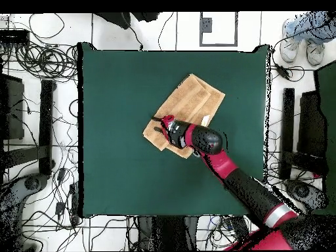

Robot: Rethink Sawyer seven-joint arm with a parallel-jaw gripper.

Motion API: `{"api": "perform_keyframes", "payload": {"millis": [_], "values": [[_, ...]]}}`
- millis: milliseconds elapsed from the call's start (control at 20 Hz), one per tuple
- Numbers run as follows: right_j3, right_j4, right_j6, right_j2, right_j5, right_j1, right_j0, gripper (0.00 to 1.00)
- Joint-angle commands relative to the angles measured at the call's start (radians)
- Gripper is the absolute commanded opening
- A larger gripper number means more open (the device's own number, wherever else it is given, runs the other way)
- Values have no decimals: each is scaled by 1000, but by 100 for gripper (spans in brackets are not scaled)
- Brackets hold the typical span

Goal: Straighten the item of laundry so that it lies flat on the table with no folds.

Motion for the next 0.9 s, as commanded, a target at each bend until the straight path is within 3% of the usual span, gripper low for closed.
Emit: {"api": "perform_keyframes", "payload": {"millis": [50, 600, 800, 900], "values": [[-248, -211, 61, -471, -210, -61, 276, 100], [-289, -292, 54, -414, -202, -10, 212, 100], [-289, -270, 70, -411, -168, -5, 208, 100], [-308, -229, 117, -462, -80, -20, 255, 100]]}}
